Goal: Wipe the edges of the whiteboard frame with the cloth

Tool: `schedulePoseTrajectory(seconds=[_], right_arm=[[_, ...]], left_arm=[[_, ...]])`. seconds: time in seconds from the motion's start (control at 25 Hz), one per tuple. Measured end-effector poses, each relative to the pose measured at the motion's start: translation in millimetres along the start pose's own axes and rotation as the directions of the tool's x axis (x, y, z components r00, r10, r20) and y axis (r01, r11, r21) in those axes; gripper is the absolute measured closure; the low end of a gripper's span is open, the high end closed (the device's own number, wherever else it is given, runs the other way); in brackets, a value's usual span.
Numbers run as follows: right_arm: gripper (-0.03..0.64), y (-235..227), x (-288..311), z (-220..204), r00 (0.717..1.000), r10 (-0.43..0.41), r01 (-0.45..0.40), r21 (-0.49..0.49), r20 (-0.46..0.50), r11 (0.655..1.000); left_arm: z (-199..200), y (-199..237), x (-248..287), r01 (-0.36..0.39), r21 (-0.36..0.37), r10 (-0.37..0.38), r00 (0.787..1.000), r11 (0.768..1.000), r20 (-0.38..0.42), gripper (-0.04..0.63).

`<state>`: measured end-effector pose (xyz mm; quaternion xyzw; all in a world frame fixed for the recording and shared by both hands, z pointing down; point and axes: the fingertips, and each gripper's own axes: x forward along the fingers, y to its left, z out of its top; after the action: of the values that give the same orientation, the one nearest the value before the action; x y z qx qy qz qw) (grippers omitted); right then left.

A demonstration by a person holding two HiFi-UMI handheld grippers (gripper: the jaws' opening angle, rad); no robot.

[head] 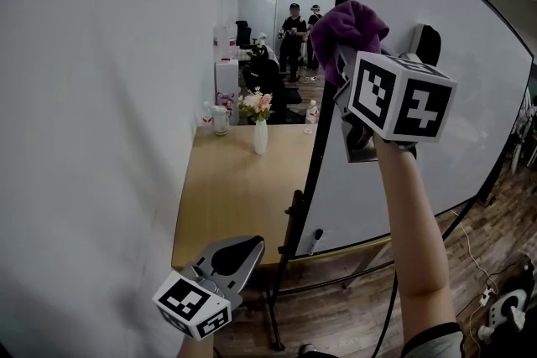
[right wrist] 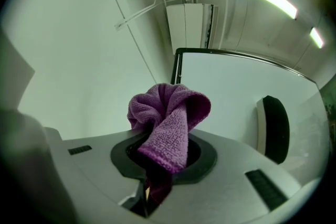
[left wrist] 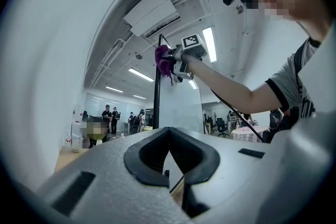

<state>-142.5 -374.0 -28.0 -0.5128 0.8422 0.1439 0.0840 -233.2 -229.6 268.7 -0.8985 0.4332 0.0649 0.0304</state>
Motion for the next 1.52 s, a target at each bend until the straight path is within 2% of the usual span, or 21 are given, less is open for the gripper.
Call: schedulePoseTrajectory(seconds=[0.76, 1.52], right_arm=[[0.554, 6, -11, -53, 0.998, -0.011, 0.011, 0.001, -0.061, 1.000], [0.554, 15, -26, -100, 0.995, -0.012, 0.014, 0.021, -0.101, 1.000]], left_arm=[[-15, -6, -8, 0.024, 0.006, -0.024, 0.999, 1.000, -0.022, 0.578], [-37, -19, -19, 0.028, -0.027, -0.029, 0.998, 0.999, -0.052, 0.578]])
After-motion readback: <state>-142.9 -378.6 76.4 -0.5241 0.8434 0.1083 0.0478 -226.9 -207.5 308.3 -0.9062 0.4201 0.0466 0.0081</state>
